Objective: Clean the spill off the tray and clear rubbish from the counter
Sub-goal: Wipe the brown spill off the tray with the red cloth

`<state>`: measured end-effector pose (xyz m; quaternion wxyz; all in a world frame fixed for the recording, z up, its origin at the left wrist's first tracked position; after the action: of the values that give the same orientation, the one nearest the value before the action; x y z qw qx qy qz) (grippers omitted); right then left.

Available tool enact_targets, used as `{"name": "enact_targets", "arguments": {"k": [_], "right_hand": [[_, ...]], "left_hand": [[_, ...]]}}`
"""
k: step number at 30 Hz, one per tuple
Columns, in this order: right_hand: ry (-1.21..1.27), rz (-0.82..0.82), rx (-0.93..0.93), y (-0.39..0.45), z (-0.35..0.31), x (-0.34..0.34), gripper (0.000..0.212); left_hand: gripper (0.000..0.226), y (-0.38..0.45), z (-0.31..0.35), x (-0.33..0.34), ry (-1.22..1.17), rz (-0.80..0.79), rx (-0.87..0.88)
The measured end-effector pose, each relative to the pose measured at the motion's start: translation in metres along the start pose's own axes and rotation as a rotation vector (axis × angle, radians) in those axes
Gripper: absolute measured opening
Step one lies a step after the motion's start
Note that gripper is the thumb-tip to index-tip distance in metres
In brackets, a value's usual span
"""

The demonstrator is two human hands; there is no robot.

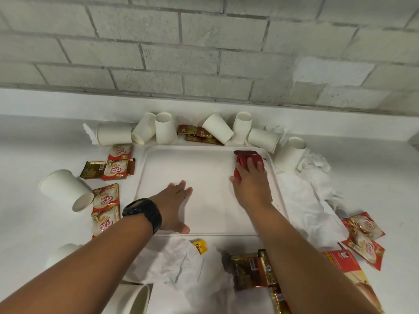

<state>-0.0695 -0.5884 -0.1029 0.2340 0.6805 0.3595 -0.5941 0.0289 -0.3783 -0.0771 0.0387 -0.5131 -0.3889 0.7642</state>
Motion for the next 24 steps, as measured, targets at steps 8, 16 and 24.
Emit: {"name": "enact_targets", "arguments": {"k": [8,16,24], "right_hand": [[0.531,0.388,0.044,0.01,0.019,-0.031,0.043],[0.099,0.17,0.069,0.035,0.016,-0.014,0.046],[0.13,0.104,0.133,0.048,0.013,-0.011,0.045]], "left_hand": [[0.112,0.001,-0.001,0.001,-0.015,-0.004,0.005],[0.113,0.003,-0.002,0.002,-0.023,-0.001,0.005],[0.113,0.005,-0.003,0.003,-0.031,-0.015,0.005]]}}
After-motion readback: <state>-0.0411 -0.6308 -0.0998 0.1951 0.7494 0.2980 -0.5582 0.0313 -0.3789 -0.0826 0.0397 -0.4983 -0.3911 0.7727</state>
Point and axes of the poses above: each hand's wrist, its own y-axis towards the middle knuckle, its own x-axis out of the palm, z = x × y, the point moved 4 cm from there along y, towards the middle knuckle, and after that the axes turned 8 degrees about -z, right-handed, at the moved point
